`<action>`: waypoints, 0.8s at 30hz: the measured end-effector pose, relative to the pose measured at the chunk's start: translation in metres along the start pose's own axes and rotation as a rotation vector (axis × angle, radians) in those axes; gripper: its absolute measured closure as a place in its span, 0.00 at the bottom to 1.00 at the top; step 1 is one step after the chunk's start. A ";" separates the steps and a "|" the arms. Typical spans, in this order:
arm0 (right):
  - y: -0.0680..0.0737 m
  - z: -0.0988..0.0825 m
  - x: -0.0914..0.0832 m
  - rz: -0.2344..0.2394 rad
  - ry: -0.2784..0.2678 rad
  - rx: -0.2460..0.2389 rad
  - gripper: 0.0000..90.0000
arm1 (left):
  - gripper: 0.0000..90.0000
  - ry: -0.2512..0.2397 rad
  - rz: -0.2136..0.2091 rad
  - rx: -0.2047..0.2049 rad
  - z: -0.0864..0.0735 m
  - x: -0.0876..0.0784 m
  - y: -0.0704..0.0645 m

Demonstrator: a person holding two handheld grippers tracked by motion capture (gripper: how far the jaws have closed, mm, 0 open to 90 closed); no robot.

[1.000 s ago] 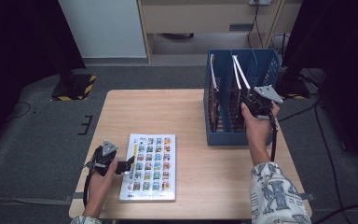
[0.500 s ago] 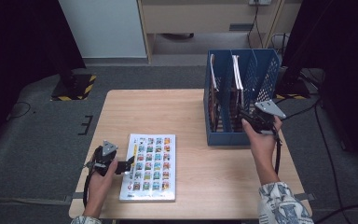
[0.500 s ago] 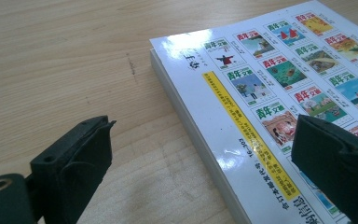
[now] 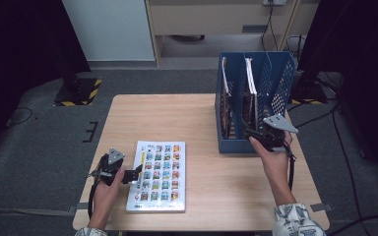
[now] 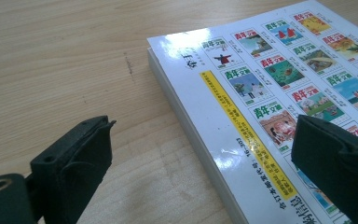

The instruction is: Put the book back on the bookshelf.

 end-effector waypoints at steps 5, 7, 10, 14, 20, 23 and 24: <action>0.013 0.000 -0.008 0.042 -0.005 0.008 0.19 | 0.05 0.002 -0.008 0.002 0.000 0.001 -0.002; 0.018 -0.001 -0.012 0.060 -0.004 0.019 0.19 | 0.05 0.002 -0.010 0.002 0.000 0.001 -0.002; 0.025 -0.004 -0.015 0.081 0.007 0.031 0.17 | 0.05 -0.002 -0.015 -0.002 0.001 0.001 -0.003; 0.041 -0.014 -0.021 0.131 0.039 0.028 0.16 | 0.05 -0.001 -0.024 -0.008 0.001 0.001 -0.004; 0.057 -0.016 -0.021 0.168 0.049 0.012 0.15 | 0.05 -0.007 -0.031 -0.012 0.002 0.001 -0.005; 0.064 -0.018 -0.021 0.188 0.056 0.005 0.14 | 0.05 -0.005 -0.034 -0.017 0.002 0.001 -0.005; 0.066 -0.018 -0.022 0.194 0.060 0.005 0.14 | 0.05 -0.006 -0.033 -0.016 0.002 0.001 -0.005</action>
Point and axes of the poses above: each handheld gripper's, and its own axes: x roughly forward along the jaws, z roughly out of its top, y roughly to its left, the point moved 10 cm from there along x, roughly forward along the jaws, and after that the axes turned 7 degrees about -y, right-handed, at the moved point
